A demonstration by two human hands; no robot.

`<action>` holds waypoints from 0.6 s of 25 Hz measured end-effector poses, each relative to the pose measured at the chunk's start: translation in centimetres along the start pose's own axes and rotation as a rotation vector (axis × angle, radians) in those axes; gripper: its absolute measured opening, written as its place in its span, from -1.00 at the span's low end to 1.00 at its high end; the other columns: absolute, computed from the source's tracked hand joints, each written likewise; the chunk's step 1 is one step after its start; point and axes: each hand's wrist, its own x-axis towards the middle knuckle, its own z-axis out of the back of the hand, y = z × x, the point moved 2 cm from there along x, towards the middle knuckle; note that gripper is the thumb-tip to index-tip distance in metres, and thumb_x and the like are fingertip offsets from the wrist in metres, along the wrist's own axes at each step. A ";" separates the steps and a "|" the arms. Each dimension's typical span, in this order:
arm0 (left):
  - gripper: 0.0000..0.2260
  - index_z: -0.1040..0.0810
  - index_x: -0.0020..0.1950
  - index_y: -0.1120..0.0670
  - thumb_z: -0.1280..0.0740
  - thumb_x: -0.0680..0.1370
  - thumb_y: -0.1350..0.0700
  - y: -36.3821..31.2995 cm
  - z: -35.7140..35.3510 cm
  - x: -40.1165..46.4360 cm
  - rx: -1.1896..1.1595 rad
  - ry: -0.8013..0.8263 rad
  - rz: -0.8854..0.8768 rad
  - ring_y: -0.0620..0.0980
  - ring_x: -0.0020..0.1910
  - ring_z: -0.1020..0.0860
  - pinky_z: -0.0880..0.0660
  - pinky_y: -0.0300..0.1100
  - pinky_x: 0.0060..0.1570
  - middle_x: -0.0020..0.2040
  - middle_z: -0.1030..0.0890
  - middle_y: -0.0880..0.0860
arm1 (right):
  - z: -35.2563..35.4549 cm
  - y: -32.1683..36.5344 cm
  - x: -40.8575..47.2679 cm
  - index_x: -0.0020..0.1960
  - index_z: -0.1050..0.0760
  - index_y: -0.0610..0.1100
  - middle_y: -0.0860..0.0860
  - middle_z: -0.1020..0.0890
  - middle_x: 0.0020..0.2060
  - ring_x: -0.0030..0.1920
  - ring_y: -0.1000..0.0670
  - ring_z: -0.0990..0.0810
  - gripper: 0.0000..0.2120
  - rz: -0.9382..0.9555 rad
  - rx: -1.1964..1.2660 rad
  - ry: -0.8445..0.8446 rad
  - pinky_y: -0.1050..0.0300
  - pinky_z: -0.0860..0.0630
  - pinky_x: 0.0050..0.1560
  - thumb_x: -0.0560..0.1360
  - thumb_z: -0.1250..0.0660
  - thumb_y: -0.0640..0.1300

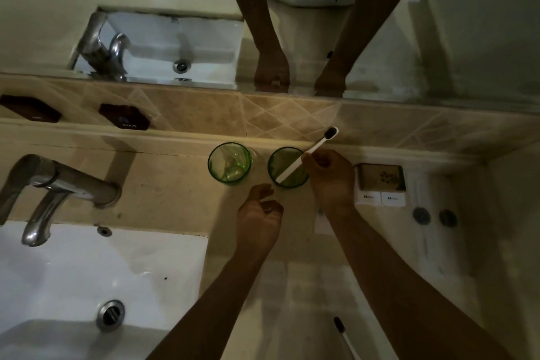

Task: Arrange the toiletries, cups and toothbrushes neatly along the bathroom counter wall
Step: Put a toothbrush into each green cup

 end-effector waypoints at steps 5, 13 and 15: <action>-0.70 -0.57 0.22 0.03 -0.40 0.51 0.22 0.7 -0.5 -1.3 0.021 0.020 0.046 -0.09 -0.12 -0.64 -0.60 -0.22 -0.12 0.04 -0.68 -0.02 | 1.2 -0.8 -1.5 0.02 -0.65 -0.10 0.08 -0.67 -0.16 -0.16 0.17 -0.60 -0.82 0.020 0.024 0.014 0.32 -0.49 -0.06 0.47 -0.46 -0.04; -0.87 -0.60 0.01 -0.01 -0.37 0.49 0.16 2.4 -2.4 -8.9 0.046 0.191 0.202 -0.02 -0.20 -0.68 -0.65 0.06 -0.09 -0.15 -0.69 -0.01 | 11.2 -10.5 -11.9 0.11 -0.60 -0.05 0.07 -0.65 -0.05 -0.06 0.08 -0.61 -0.83 -0.135 -0.275 0.083 0.27 -0.44 -0.01 0.53 -0.39 -0.08; -0.90 -0.59 -0.05 0.02 -0.35 0.50 0.19 3.0 -2.6 -12.5 0.034 0.240 0.281 -0.01 -0.27 -0.68 -0.66 0.02 -0.14 -0.20 -0.68 0.02 | 13.8 -13.4 -15.8 0.05 -0.60 -0.03 0.09 -0.65 -0.10 -0.07 0.08 -0.62 -0.89 -0.147 -0.392 0.202 0.30 -0.43 -0.06 0.53 -0.38 -0.09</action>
